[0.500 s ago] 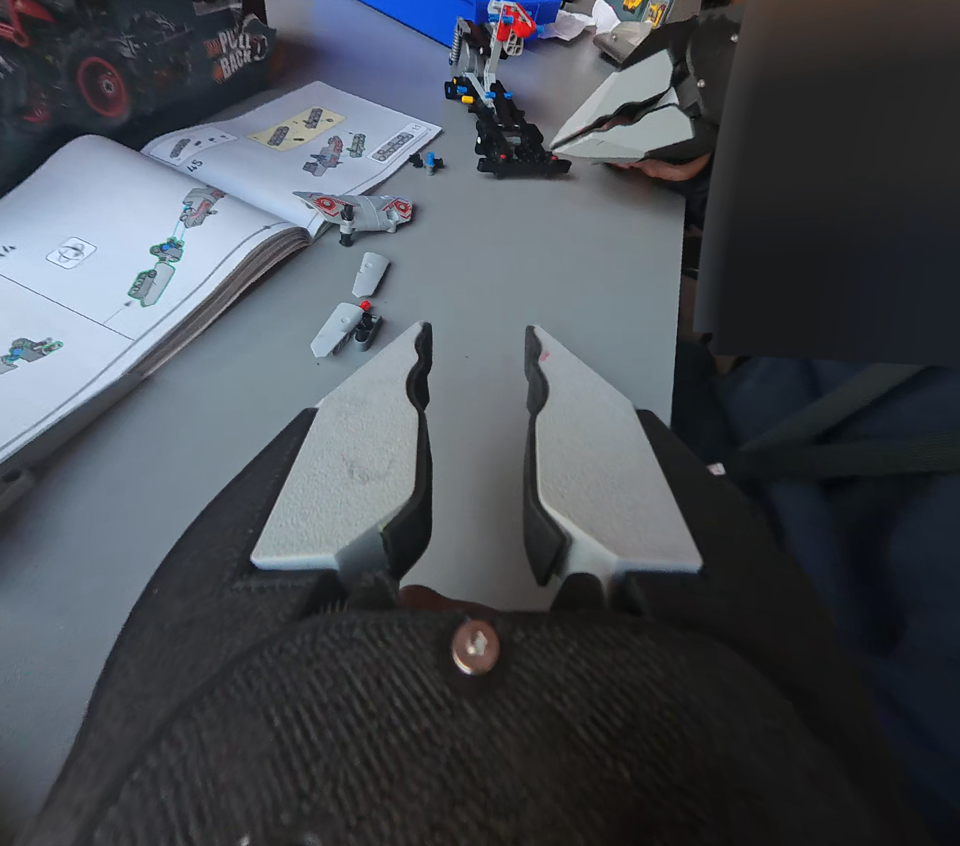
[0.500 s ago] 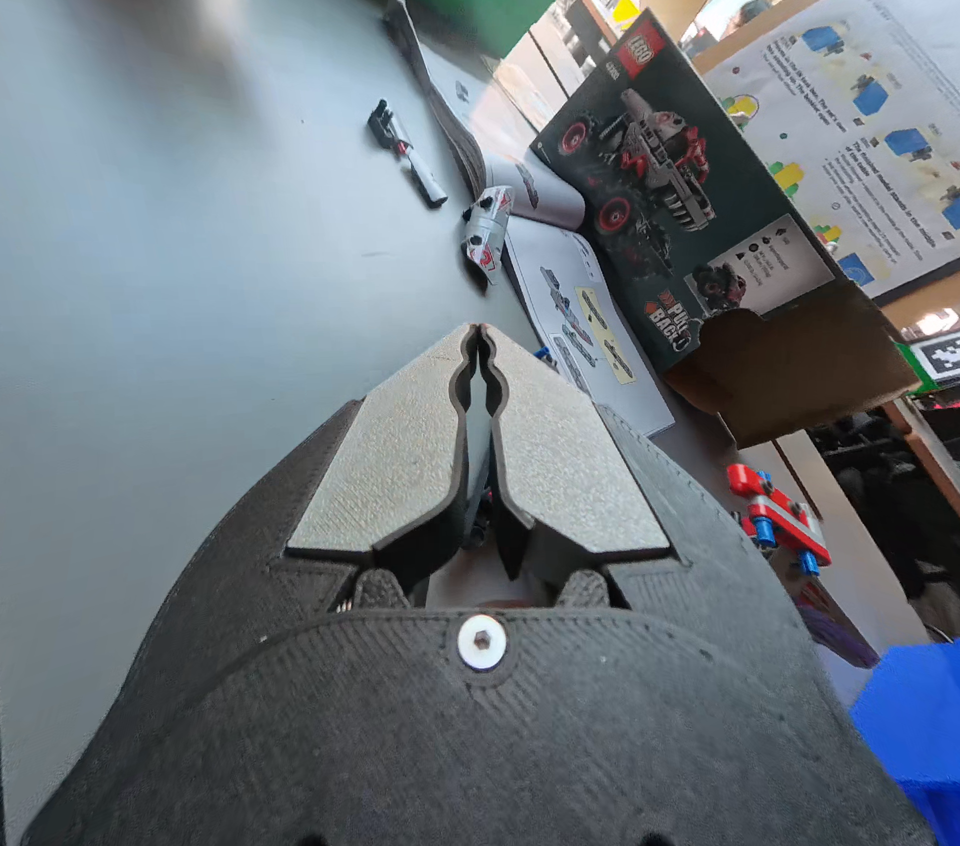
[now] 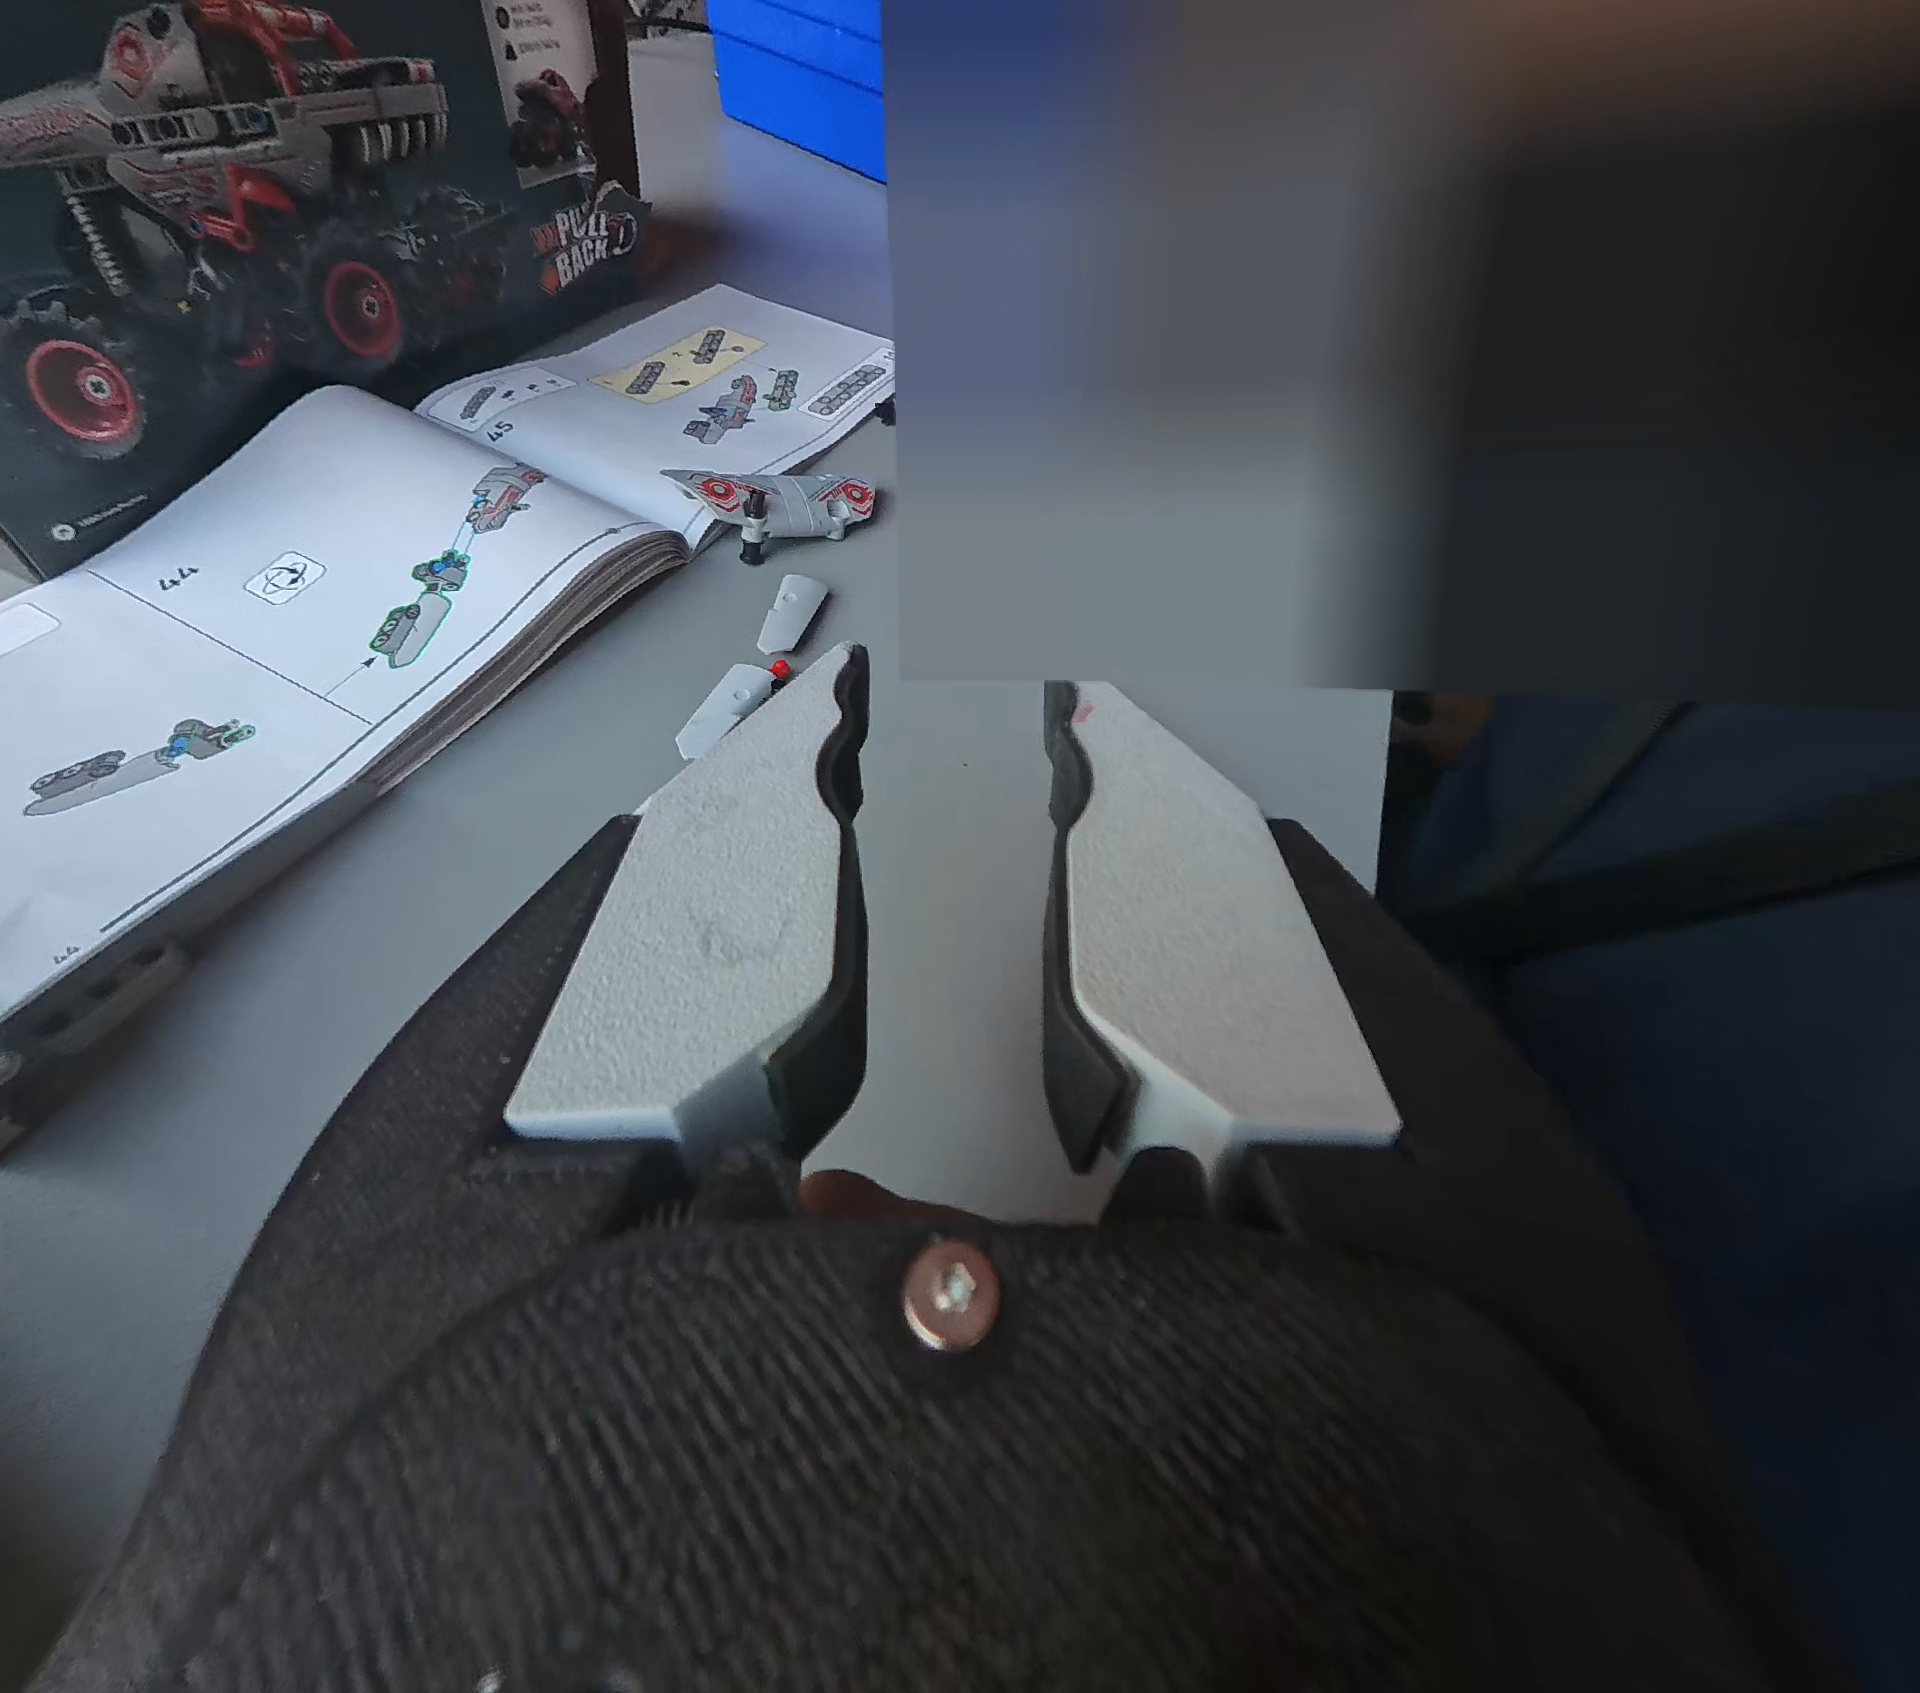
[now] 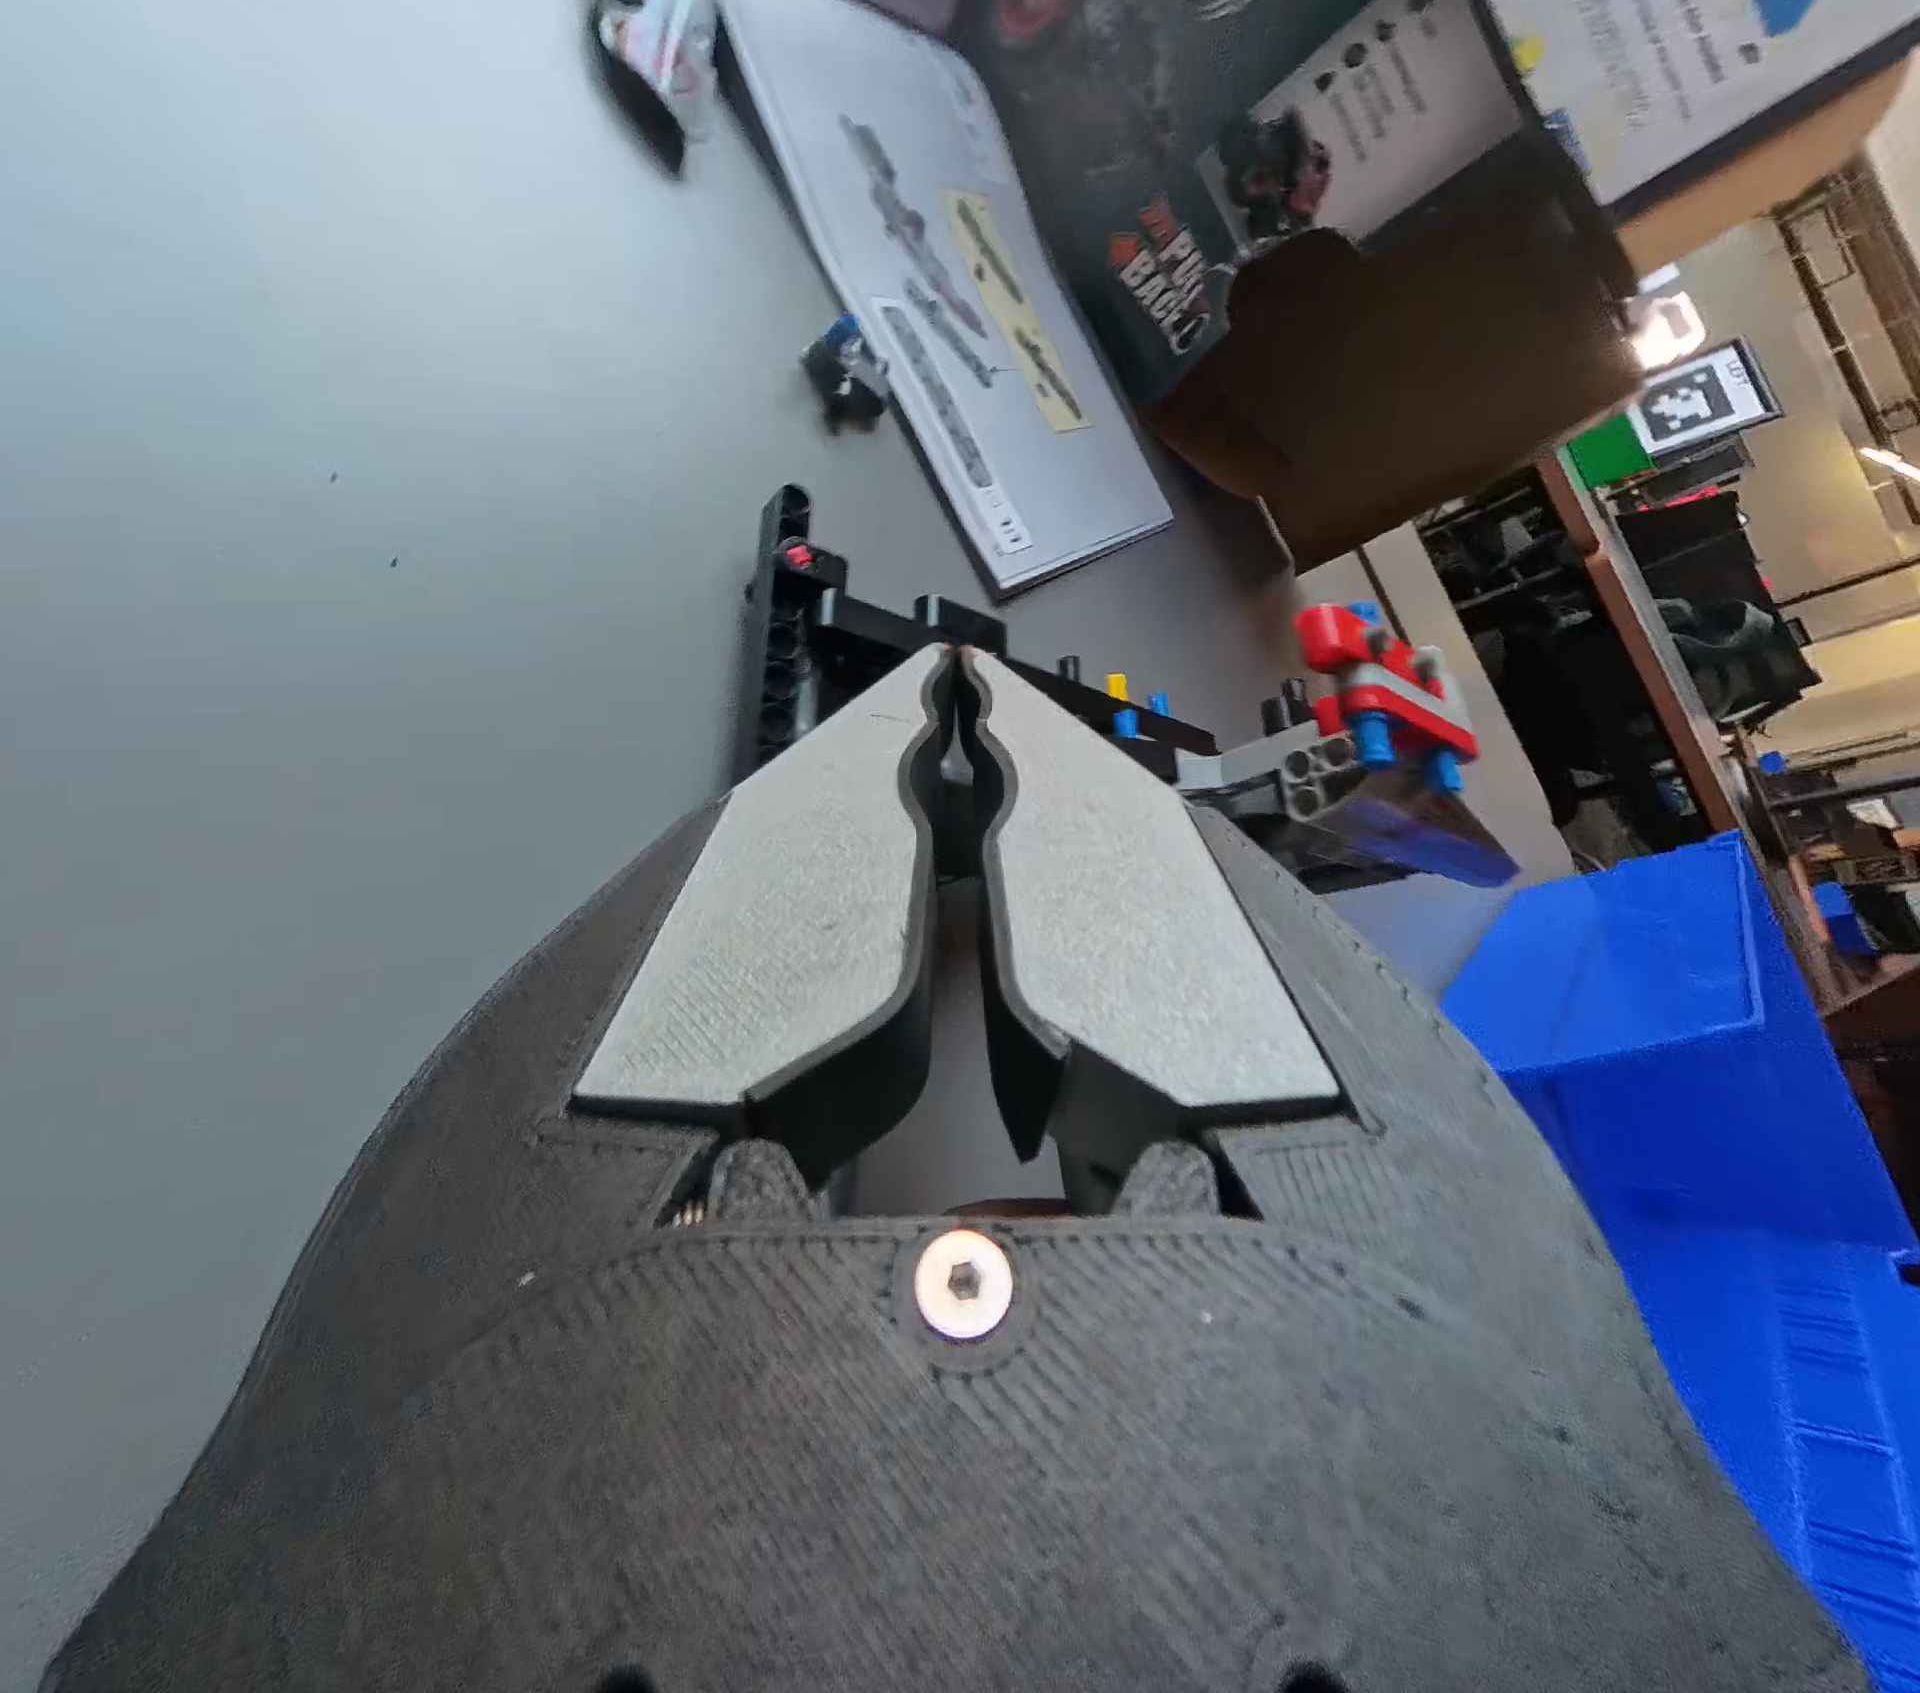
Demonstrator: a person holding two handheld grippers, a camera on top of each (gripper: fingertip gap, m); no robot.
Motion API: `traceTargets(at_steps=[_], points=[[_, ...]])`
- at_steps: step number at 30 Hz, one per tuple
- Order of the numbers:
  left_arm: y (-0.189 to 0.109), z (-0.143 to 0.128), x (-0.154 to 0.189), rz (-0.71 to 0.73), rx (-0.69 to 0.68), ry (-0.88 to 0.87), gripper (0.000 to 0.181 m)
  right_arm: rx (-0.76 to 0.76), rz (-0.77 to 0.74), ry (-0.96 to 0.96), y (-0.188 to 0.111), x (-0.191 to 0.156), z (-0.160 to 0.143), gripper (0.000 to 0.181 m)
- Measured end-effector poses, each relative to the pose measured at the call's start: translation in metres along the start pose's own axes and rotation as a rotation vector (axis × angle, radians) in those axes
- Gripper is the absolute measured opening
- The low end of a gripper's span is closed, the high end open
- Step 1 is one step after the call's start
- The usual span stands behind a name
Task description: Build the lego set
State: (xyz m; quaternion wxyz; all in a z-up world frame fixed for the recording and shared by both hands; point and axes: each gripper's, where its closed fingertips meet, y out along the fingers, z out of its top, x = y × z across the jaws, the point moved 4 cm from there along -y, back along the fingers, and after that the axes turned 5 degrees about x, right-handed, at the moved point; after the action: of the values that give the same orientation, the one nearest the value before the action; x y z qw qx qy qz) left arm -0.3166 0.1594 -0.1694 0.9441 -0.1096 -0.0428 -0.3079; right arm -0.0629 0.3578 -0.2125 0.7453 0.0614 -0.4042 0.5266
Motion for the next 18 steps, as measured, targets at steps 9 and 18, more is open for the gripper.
traceTargets(at_steps=[9,18], points=[[0.002,-0.001,0.001,-0.013,-0.014,-0.003,0.031,0.192,0.026,0.115,-0.012,0.002,0.026,0.0],[0.008,-0.002,-0.004,0.037,-0.045,0.035,0.033,0.384,0.142,0.315,-0.026,0.005,0.05,0.003]])
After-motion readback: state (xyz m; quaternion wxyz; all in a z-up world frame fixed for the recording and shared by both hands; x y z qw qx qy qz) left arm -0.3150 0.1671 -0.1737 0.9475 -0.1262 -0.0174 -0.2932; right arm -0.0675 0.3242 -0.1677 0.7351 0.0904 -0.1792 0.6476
